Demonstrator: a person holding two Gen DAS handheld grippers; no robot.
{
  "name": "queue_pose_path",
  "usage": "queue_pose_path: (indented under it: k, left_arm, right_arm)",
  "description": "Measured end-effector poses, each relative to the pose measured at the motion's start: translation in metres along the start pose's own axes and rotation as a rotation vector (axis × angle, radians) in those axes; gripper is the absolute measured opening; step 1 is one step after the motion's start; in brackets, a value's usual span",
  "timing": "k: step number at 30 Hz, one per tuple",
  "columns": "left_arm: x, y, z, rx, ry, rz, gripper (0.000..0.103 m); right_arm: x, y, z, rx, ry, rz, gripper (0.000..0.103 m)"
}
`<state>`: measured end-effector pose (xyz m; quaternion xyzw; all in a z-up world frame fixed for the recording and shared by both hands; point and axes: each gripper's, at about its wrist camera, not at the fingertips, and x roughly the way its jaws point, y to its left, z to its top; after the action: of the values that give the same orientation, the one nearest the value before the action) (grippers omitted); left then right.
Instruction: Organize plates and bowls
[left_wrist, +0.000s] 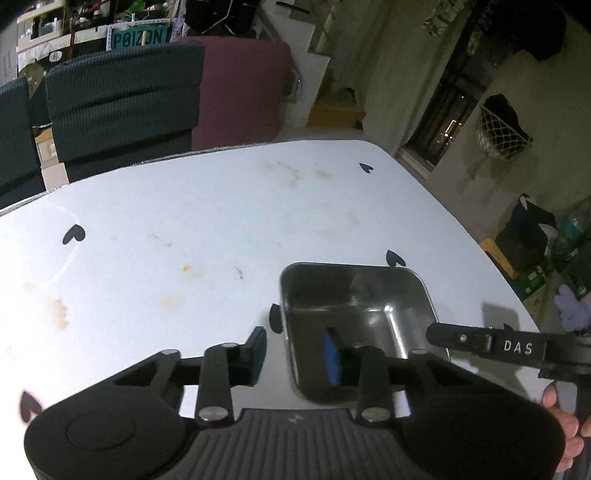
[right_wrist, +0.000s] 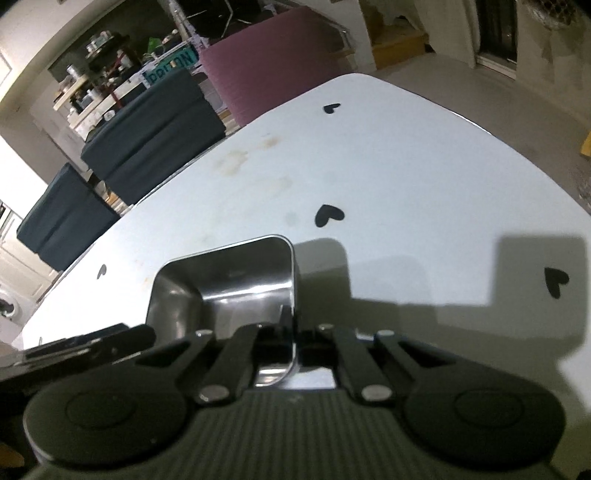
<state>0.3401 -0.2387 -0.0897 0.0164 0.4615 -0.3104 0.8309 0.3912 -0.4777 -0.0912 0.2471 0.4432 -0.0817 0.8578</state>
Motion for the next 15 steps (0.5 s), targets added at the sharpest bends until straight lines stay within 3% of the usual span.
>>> queue_pose_path:
  k: [8, 13, 15]
  left_arm:
    - [0.005, 0.003, -0.005, -0.035, 0.038, 0.024, 0.013]
    - [-0.015, 0.005, -0.005, -0.068, -0.008, 0.040, 0.013]
    - [-0.027, 0.005, -0.006, -0.073, -0.030, 0.050, 0.006]
  right_arm:
    - [-0.007, -0.003, -0.003, -0.041, 0.010, 0.018, 0.002]
    - [-0.015, -0.004, -0.002, -0.060, -0.015, 0.066, 0.003]
    - [-0.021, -0.003, 0.000, -0.068, -0.027, 0.087, 0.003]
